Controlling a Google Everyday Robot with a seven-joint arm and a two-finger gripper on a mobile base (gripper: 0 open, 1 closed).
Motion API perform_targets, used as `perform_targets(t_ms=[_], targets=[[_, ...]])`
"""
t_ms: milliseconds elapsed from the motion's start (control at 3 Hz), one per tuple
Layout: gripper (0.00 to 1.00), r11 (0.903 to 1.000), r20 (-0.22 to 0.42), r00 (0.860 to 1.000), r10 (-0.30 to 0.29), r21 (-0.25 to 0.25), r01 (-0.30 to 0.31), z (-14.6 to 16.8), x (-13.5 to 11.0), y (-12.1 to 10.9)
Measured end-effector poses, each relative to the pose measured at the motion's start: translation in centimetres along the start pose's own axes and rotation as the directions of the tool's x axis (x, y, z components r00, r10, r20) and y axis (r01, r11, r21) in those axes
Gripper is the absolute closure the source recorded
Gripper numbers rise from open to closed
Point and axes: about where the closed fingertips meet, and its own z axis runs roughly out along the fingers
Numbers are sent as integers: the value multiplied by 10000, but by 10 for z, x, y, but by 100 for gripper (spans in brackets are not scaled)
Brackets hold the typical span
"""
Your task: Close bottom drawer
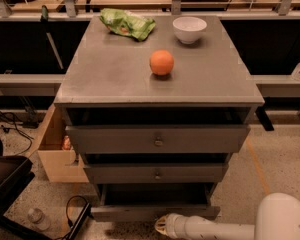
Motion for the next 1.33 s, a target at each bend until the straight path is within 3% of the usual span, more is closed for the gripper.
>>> perform_targets(t_ms=[667,1000,1333], targets=[[13,10000,17,10000,1,-17,-1,1,-1,1],[0,10000,22,10000,2,-21,-2,-1,-3,8],[1,10000,27,10000,2,-26,-2,0,-4,8]])
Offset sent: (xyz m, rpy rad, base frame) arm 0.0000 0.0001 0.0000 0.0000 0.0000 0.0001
